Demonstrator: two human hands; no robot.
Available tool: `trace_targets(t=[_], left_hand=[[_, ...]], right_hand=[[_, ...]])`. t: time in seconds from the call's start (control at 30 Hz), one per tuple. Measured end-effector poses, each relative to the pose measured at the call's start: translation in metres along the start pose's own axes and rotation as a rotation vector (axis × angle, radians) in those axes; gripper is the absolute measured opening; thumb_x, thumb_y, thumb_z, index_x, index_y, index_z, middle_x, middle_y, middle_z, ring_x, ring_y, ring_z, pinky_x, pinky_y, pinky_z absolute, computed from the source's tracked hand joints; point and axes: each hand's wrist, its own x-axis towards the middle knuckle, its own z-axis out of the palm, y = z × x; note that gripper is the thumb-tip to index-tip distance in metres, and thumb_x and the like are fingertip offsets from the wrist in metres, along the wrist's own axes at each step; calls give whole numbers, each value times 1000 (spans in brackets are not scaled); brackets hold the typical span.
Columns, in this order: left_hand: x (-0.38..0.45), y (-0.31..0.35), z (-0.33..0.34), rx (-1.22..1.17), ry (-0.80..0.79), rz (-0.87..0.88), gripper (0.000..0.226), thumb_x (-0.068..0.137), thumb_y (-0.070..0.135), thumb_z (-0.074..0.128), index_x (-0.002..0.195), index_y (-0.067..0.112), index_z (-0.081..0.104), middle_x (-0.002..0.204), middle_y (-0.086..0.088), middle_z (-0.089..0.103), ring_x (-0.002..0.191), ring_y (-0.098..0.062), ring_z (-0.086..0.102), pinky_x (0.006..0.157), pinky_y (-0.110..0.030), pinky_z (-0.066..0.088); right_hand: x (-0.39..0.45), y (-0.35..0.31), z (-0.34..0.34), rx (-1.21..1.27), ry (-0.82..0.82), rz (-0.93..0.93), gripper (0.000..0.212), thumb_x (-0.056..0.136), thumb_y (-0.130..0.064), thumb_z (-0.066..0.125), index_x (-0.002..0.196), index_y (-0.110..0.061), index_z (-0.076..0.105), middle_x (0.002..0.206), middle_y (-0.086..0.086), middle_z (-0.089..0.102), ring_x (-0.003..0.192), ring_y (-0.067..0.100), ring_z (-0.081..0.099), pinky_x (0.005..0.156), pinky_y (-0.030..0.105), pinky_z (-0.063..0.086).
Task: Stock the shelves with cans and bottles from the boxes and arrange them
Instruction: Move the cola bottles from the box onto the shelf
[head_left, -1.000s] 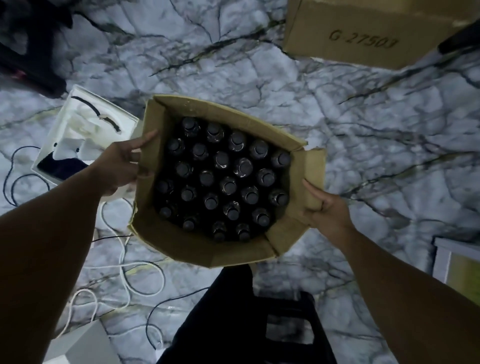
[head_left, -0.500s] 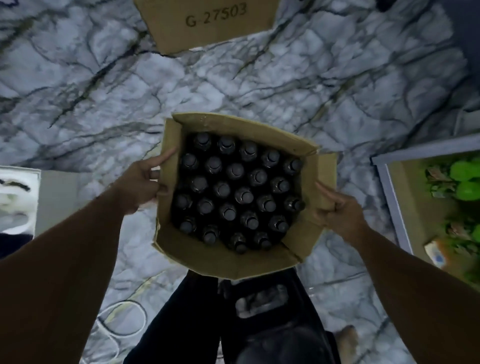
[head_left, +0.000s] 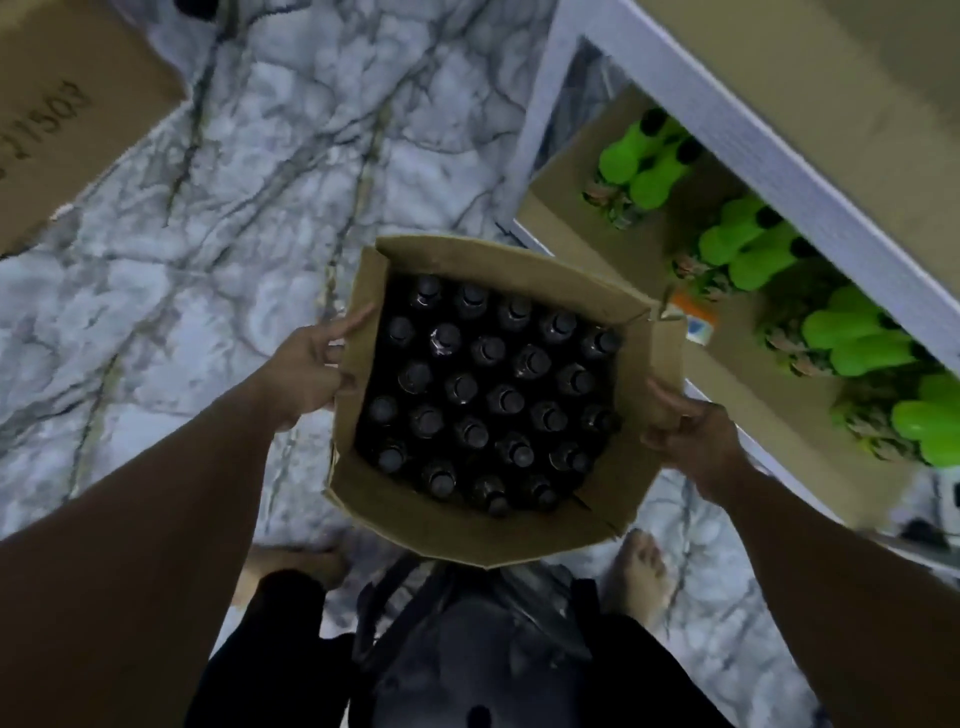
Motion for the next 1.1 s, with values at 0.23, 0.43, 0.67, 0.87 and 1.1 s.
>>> trace_targets(t=[0.23,0.43,0.67,0.87,1.1], left_hand=[[40,69,105,224,-201,81,100,82,-35,42,128,52,59,91,5,76,85,-20,66,85,-52,47],[70,100,116,390,-188,137,96,84,-35,45,142,41,49,63,16,67,59,-4,63,52,-21,51],[88,112,106,456,-173,124,95,83,-33,51,141,42,52,78,-9,47,88,-27,50,79,-40,55],[93,134,109,472,-133,81,90,83,-27,52,138,44,59,97,-11,52,83,-28,50,57,-28,55],[69,144,148,464,-93,88,86,85,-31,43,136,37,55,49,10,51,43,-5,50,38,-17,41]], right_hand=[[-46,76,-70,221,206,216,70,75,13,77,129,-32,68,120,-2,69,89,8,60,91,39,54],[-52,63,-68,195,285,223,65,77,9,74,129,-29,68,110,2,73,78,5,58,62,13,50],[-48,41,-56,153,371,247,59,79,10,65,125,-26,70,91,3,76,75,11,69,74,31,58],[-37,13,-65,217,447,290,39,82,5,66,112,-18,77,67,10,70,55,12,67,72,31,62],[-55,45,-78,336,475,411,45,73,7,62,87,-31,81,65,12,72,58,34,71,65,55,62]])
